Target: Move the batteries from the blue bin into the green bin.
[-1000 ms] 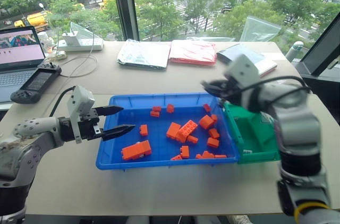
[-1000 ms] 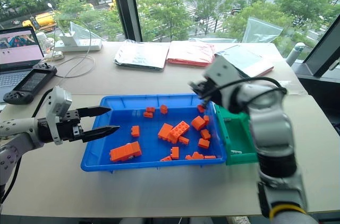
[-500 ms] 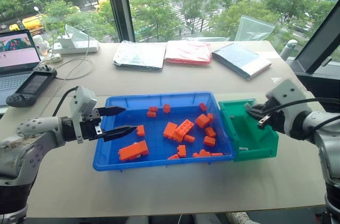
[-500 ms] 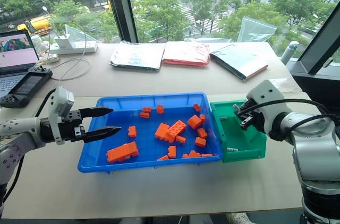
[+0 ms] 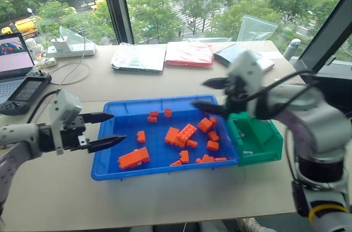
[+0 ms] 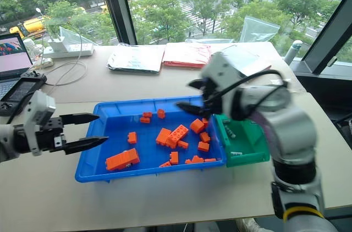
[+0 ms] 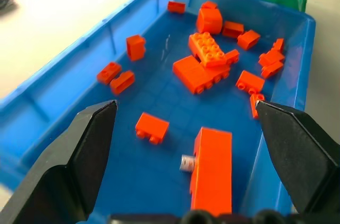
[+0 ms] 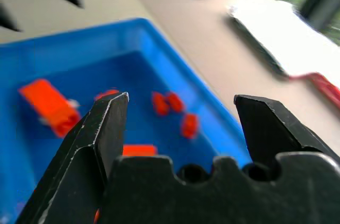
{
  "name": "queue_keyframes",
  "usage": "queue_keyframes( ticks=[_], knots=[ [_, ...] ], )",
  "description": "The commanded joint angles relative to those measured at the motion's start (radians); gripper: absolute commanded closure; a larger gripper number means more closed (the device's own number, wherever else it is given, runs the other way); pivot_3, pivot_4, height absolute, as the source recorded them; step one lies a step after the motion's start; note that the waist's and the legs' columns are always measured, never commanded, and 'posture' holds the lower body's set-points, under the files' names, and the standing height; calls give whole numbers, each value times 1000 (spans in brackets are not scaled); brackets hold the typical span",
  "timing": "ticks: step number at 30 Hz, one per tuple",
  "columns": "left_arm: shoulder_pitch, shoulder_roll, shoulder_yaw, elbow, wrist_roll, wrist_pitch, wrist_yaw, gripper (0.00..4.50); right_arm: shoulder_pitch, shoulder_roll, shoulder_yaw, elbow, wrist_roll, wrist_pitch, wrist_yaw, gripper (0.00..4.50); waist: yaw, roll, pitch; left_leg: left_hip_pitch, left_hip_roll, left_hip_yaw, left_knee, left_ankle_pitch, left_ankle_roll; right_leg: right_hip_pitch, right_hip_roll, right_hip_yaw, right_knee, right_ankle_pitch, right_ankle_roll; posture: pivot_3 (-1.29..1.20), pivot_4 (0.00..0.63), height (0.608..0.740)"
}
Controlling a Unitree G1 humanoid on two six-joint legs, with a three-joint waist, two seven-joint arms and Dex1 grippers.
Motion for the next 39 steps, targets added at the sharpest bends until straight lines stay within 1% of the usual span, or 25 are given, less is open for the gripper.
queue_keyframes(
  ticks=[1, 4, 8, 10, 13, 16, 19, 25, 28, 30, 31, 34, 36, 39],
  knots=[
    [50, 30, 97, -59, -23, 19, -27, 0, -76, 54, 172, 109, -14, -129, 86, 771, 6, 0, 0, -1, -1, 0, 0, 0, 0, 0, 0, 0, 0, 0, 0, 0, 150, 740],
    [93, 30, 142, -72, -22, 24, -37, 0, -106, 107, 299, 201, -38, -212, 147, 771, 15, -1, 0, -2, -1, -1, 1, 0, 0, 1, -1, -1, 0, 0, 0, 0, 150, 740],
    [117, 21, 163, -82, -22, 19, -31, 0, -113, 153, 414, 280, -91, -306, 186, 771, 17, -1, 0, -1, -1, 0, 1, 0, 0, 0, -1, -1, 0, 0, 0, 0, 150, 740],
    [123, 17, 166, -90, -25, 20, -26, 0, -106, 181, 452, 307, -111, -341, 194, 771, 16, -1, 0, -1, -1, 0, 1, 0, -1, 0, 0, -1, 0, 0, 0, 0, 150, 740],
    [122, 14, 168, -96, -30, 23, -18, 0, -113, 222, 514, 380, -198, -402, 156, 771, 15, -1, 0, 1, 0, 0, 1, 0, -1, 0, 0, -1, 1, 0, 0, 0, 150, 740],
    [117, 14, 168, -99, -38, 26, -9, 0, -112, 237, 547, 425, -267, -449, 129, 771, 15, -1, 0, 1, 0, 0, 1, 0, -1, -1, 0, -1, 1, 0, 0, 0, 150, 740],
    [113, 16, 161, -97, -44, 24, -2, 0, -103, 250, 554, 450, -302, -473, 120, 771, 16, -1, 0, 0, -1, 0, 1, 0, -1, -1, 0, -1, 1, 0, 0, 0, 150, 740],
    [102, 23, 146, -92, -53, 19, 7, 0, -83, 269, 553, 467, -336, -485, 125, 771, 16, -1, 0, 1, 0, -1, 1, 0, -1, -1, 0, -1, 1, 0, 0, 0, 150, 740],
    [87, 27, 135, -87, -56, 21, 11, 0, -74, 279, 549, 472, -340, -460, 126, 771, 16, -1, 0, 1, 0, -1, 1, 0, -1, -1, 0, -1, 1, 0, 0, 0, 150, 740],
    [80, 29, 129, -86, -57, 22, 13, 0, -71, 282, 547, 475, -345, -455, 126, 1286, 16, -1, 0, 1, 0, -1, 1, 0, -1, -1, 0, -1, 1, 0, 0, 0, 150, 740],
    [77, 29, 128, -87, -58, 23, 14, 0, -70, 281, 547, 474, -347, -455, 128, 1413, 16, -1, 0, 1, 0, -1, 1, 0, -1, -1, 0, -1, 1, 0, 0, 0, 150, 740],
    [64, 31, 124, -87, -65, 29, 19, 0, -68, 283, 542, 474, -352, -454, 127, 2475, 16, -1, 0, 1, 0, -1, 1, 0, -1, -1, 0, -1, 1, 0, 0, 0, 150, 740],
    [58, 32, 121, -85, -64, 29, 20, 0, -66, 284, 537, 473, -353, -453, 130, 3038, 16, -1, 0, 1, 0, -1, 1, 0, -1, -1, 0, -1, 1, 0, 0, 0, 150, 740],
    [52, 32, 116, -83, -62, 31, 22, 0, -68, 284, 525, 464, -350, -443, 134, 3036, 15, -1, 0, 1, 0, -1, 1, 0, -1, -1, 0, -1, 1, 0, 0, 0, 150, 740]
  ],
)
